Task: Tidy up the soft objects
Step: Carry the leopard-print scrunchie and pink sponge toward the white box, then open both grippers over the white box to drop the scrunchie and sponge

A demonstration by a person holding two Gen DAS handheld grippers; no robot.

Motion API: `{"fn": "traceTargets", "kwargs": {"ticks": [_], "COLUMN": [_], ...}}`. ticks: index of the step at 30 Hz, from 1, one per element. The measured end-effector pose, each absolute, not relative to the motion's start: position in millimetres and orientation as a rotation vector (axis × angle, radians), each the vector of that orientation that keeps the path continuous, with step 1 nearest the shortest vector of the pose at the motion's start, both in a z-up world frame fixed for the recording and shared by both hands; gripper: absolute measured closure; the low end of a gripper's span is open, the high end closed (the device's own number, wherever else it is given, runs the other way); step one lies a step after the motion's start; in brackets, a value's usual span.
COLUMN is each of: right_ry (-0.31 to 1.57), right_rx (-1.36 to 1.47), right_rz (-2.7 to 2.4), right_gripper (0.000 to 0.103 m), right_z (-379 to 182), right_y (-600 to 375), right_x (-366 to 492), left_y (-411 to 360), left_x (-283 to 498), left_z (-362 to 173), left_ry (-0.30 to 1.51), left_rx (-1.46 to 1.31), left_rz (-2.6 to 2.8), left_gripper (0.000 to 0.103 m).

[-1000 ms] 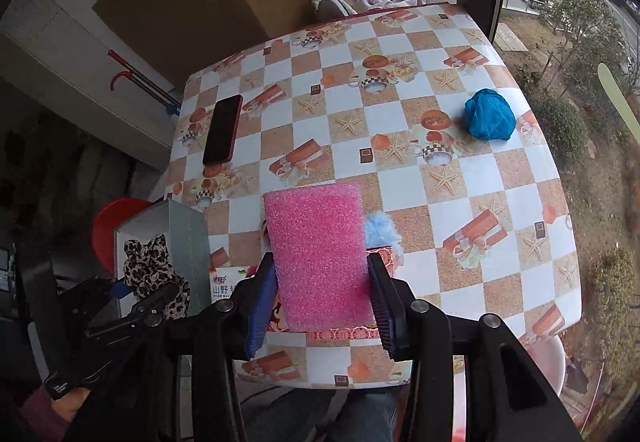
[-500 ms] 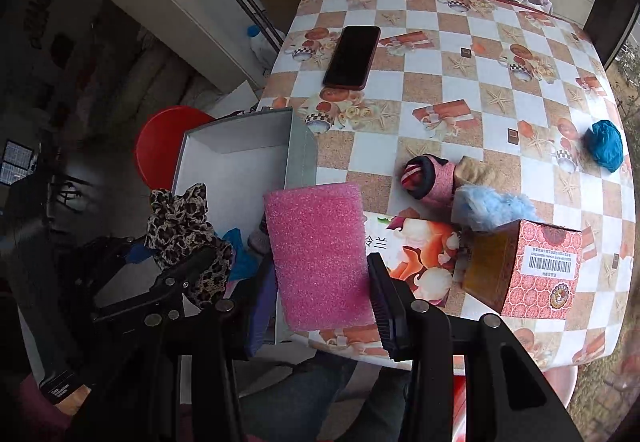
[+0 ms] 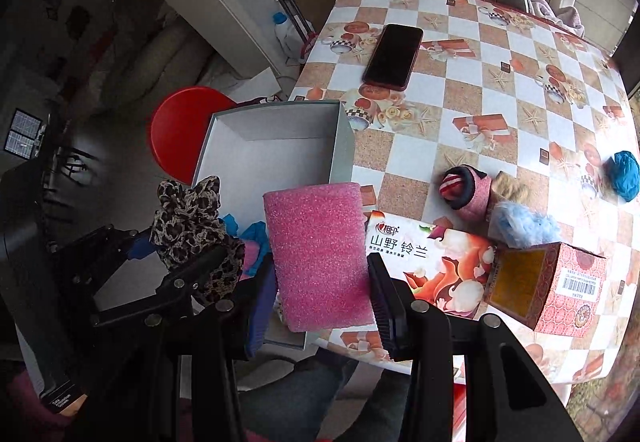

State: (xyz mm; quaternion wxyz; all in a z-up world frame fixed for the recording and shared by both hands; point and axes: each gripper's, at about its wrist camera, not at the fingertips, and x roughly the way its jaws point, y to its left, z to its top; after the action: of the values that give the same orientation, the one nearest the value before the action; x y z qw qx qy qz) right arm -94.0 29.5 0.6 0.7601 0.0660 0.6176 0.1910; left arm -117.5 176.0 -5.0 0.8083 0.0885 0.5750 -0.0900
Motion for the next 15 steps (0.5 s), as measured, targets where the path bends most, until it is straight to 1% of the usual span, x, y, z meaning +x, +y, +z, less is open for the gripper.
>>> {"fn": "traceTargets", "kwargs": {"ticks": [15], "right_ry": [1.380], "right_rx": [0.093], "right_rz": [0.432], "right_gripper": [0.057], "right_z": [-6.9], "right_y": [41.2], "right_x": [-96.8], "left_y": [185.6], "left_x": [-122.2], "left_z": [-11.7], "left_ry": [1.248], "left_rx": [0.143], "left_rz": [-0.176], "left_gripper": [0.058]}}
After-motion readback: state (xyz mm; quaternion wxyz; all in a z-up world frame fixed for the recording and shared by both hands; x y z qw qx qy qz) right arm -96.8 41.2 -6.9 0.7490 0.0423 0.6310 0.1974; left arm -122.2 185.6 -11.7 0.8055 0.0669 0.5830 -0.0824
